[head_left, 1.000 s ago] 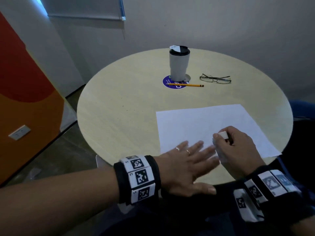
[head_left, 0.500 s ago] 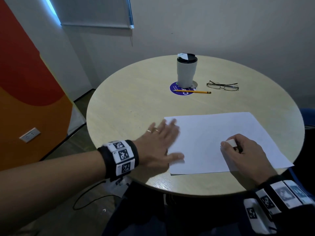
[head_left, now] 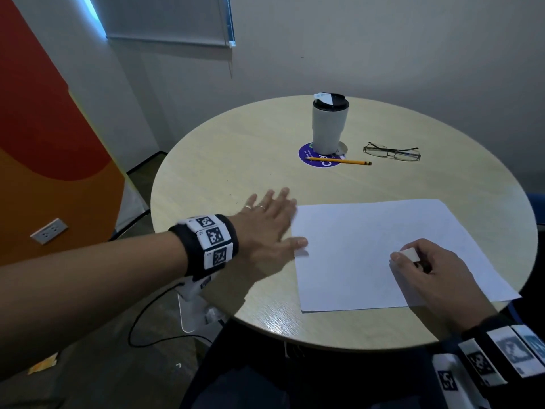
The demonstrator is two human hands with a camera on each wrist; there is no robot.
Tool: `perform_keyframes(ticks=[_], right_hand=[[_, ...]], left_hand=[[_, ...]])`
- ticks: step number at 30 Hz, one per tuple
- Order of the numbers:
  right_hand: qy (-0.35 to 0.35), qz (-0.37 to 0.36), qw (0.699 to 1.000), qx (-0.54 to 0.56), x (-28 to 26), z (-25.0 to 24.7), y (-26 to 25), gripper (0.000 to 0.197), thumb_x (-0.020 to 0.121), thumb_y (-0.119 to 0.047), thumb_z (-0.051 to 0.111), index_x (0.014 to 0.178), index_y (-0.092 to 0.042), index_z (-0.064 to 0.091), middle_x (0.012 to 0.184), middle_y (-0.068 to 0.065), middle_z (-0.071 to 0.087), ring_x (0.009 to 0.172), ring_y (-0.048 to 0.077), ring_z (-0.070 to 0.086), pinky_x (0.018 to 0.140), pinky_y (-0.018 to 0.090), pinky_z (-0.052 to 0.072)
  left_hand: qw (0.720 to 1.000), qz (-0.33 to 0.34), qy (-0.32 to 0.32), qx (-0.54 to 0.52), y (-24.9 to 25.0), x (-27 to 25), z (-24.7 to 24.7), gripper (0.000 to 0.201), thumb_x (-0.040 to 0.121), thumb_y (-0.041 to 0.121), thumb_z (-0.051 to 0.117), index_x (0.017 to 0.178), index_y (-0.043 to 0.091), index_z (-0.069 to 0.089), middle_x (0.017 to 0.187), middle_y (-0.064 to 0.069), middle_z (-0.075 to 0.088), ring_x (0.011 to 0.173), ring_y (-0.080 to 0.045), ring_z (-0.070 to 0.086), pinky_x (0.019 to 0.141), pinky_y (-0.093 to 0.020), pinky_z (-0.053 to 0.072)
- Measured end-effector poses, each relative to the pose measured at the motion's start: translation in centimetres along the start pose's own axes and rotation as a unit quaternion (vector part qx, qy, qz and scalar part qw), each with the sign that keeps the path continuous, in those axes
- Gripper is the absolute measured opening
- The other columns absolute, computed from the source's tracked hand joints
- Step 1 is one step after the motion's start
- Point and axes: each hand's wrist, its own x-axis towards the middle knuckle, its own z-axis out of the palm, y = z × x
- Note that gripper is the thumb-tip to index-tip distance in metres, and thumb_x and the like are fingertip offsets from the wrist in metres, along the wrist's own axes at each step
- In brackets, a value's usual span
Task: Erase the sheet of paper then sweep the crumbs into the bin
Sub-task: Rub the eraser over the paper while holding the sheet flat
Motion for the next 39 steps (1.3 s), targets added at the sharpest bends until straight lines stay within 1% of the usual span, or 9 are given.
perform_keyframes(ticks=[4, 6, 10, 13, 16, 18, 22, 24, 39], right_hand=[[0.003, -0.009, 1.0, 0.002, -0.1, 0.0, 0.1, 0.016, 0.101, -0.034, 0.068, 0.09, -0.023, 0.067, 0.08, -0.002, 0.071, 0.078, 0.022, 0.065, 0.066, 0.033, 0.046], [0.003, -0.008, 1.0, 0.001, -0.1, 0.0, 0.1, 0.016, 0.101, -0.035, 0.068, 0.09, -0.023, 0.067, 0.08, -0.002, 0.071, 0.079, 0.022, 0.065, 0.066, 0.033, 0.046], [0.004, -0.007, 1.0, 0.0, -0.3, 0.0, 0.0, 0.016, 0.101, -0.036, 0.068, 0.09, -0.024, 0.067, 0.08, -0.004, 0.071, 0.078, 0.02, 0.066, 0.065, 0.032, 0.046], [0.003, -0.008, 1.0, 0.001, -0.3, 0.0, -0.1, 0.016, 0.101, -0.035, 0.068, 0.09, -0.024, 0.068, 0.08, -0.003, 0.072, 0.078, 0.021, 0.066, 0.066, 0.033, 0.047], [0.001, -0.01, 1.0, -0.004, -0.2, 0.1, 0.1, 0.015, 0.101, -0.034, 0.068, 0.089, -0.024, 0.068, 0.078, -0.004, 0.071, 0.077, 0.021, 0.066, 0.065, 0.034, 0.046], [0.003, -0.011, 1.0, -0.005, -0.2, 0.0, 0.0, 0.015, 0.101, -0.034, 0.068, 0.089, -0.025, 0.068, 0.078, -0.004, 0.071, 0.077, 0.021, 0.066, 0.064, 0.034, 0.045], [0.004, -0.015, 1.0, -0.007, -0.3, 0.2, -0.3, 0.015, 0.1, -0.033, 0.068, 0.088, -0.023, 0.068, 0.078, -0.004, 0.071, 0.077, 0.021, 0.066, 0.066, 0.035, 0.046], [0.005, -0.021, 1.0, -0.016, -0.2, 0.4, -0.1, 0.016, 0.1, -0.033, 0.069, 0.088, -0.023, 0.067, 0.077, -0.004, 0.071, 0.076, 0.021, 0.065, 0.066, 0.036, 0.048], [0.05, -0.044, 0.998, -0.001, -2.6, -0.2, -0.5, 0.008, 0.097, -0.028, 0.073, 0.09, -0.027, 0.07, 0.073, -0.016, 0.068, 0.066, 0.006, 0.062, 0.062, 0.025, 0.045]], left_hand=[[0.972, 0.228, -0.016, 0.056, 2.2, -2.0, 1.2, 0.084, 0.096, 0.081, 0.006, 0.164, 0.037, -0.017, 0.17, 0.004, -0.029, 0.157, -0.022, -0.028, 0.126, -0.044, -0.015], [0.984, 0.175, -0.019, 0.042, 0.7, -1.8, 1.4, 0.085, 0.095, 0.083, 0.009, 0.163, 0.038, -0.019, 0.169, 0.006, -0.03, 0.157, -0.021, -0.028, 0.126, -0.043, -0.016], [0.998, -0.042, -0.018, 0.038, -3.5, -0.6, 0.8, 0.1, 0.088, 0.09, 0.001, 0.164, 0.028, -0.02, 0.169, -0.001, -0.031, 0.158, -0.029, -0.026, 0.126, -0.052, -0.014], [0.992, 0.071, 0.014, 0.104, -2.0, -2.5, 0.7, 0.096, 0.086, 0.084, -0.015, 0.164, 0.029, -0.02, 0.168, -0.005, -0.033, 0.157, -0.031, -0.027, 0.125, -0.057, -0.013], [0.961, 0.245, -0.005, 0.132, 0.0, -5.7, 2.0, 0.082, 0.098, 0.077, -0.001, 0.165, 0.033, -0.015, 0.172, -0.002, -0.026, 0.159, -0.027, -0.023, 0.124, -0.049, -0.014], [0.972, 0.205, -0.026, 0.111, -1.4, -5.9, 2.4, 0.084, 0.099, 0.08, 0.007, 0.164, 0.034, -0.02, 0.171, 0.001, -0.028, 0.158, -0.025, -0.024, 0.126, -0.047, -0.014], [0.997, -0.011, -0.043, 0.056, -6.0, -4.0, 1.7, 0.101, 0.089, 0.09, -0.002, 0.161, 0.024, -0.027, 0.166, -0.001, -0.037, 0.156, -0.023, -0.03, 0.127, -0.055, -0.015], [0.998, -0.052, -0.018, 0.022, -6.0, -3.5, 1.7, 0.109, 0.086, 0.092, -0.004, 0.163, 0.018, -0.022, 0.167, -0.003, -0.035, 0.156, -0.023, -0.03, 0.127, -0.054, -0.013], [0.99, 0.066, 0.041, -0.118, 7.9, -6.2, 4.1, 0.073, 0.104, 0.07, 0.011, 0.165, 0.038, -0.015, 0.169, 0.011, -0.03, 0.157, -0.021, -0.03, 0.129, -0.048, -0.011]])
